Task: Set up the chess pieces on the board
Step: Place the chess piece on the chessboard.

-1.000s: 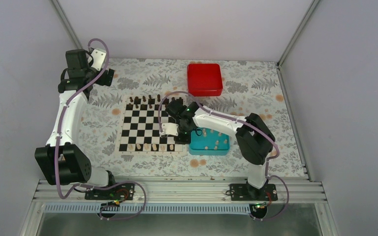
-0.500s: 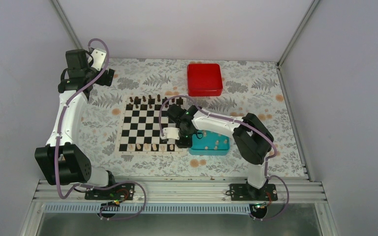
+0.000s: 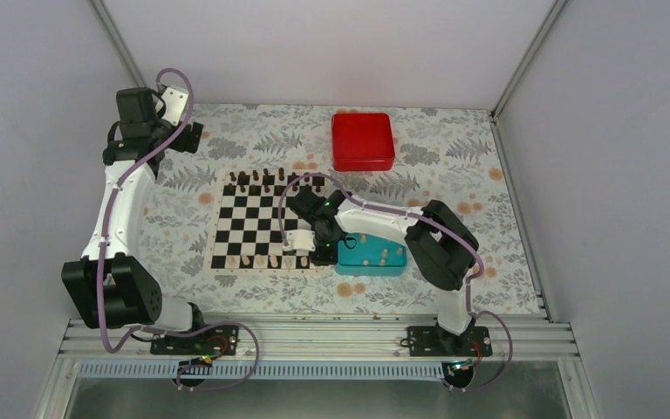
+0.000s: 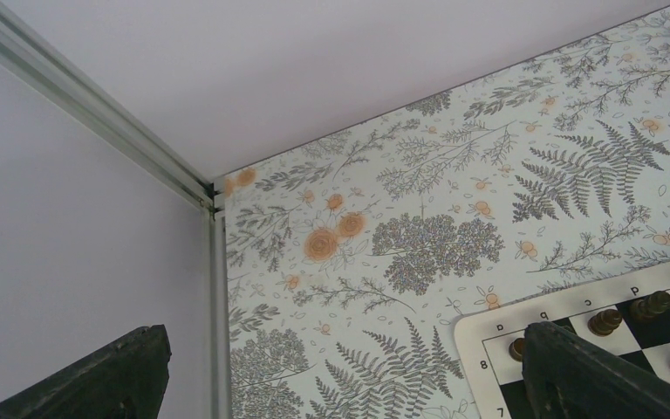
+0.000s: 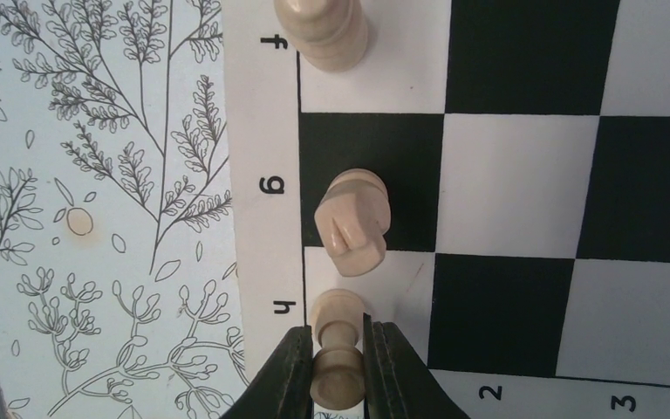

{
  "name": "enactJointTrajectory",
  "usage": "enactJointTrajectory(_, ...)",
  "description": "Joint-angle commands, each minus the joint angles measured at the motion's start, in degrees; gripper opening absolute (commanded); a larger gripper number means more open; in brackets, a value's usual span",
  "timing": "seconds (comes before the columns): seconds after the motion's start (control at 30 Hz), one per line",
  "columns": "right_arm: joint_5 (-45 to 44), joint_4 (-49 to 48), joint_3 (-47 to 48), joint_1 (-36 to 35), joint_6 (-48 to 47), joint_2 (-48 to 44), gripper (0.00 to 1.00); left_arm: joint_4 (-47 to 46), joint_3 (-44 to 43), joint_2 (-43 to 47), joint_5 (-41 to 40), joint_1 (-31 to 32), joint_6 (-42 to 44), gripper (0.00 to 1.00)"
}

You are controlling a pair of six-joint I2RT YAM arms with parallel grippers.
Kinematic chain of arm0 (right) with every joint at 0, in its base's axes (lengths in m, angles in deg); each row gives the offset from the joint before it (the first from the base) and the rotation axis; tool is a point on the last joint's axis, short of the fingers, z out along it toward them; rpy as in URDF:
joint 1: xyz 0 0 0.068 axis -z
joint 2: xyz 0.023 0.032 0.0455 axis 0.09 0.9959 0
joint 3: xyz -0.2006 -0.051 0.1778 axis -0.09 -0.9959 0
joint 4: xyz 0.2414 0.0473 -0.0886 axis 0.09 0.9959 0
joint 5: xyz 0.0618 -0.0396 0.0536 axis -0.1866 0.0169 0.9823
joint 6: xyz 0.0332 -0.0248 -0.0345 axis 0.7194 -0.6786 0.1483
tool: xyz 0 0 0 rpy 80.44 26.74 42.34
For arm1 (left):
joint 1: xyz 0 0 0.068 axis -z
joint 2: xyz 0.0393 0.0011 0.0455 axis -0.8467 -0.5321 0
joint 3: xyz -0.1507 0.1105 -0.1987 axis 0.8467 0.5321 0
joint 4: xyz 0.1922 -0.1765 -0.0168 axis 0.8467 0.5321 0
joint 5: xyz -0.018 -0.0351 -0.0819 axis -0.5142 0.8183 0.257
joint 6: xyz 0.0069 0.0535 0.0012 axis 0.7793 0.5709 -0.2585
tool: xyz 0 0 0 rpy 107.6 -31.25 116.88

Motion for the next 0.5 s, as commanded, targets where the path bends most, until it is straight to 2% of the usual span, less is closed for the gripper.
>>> enactJointTrajectory(0.0,-1.34,-0.76,1.41,-0.50,-0.89,1.44,0.06,-0.72,-0.04,0.23,0.79,-0.42,-0.44,1.00)
enactJointTrajectory(0.47,-1.51,0.44,3.14,-0.51,-1.53,2.26,0.06,-0.71,-0.08,-0.05,0.96,-0.42,-0.27,1.00)
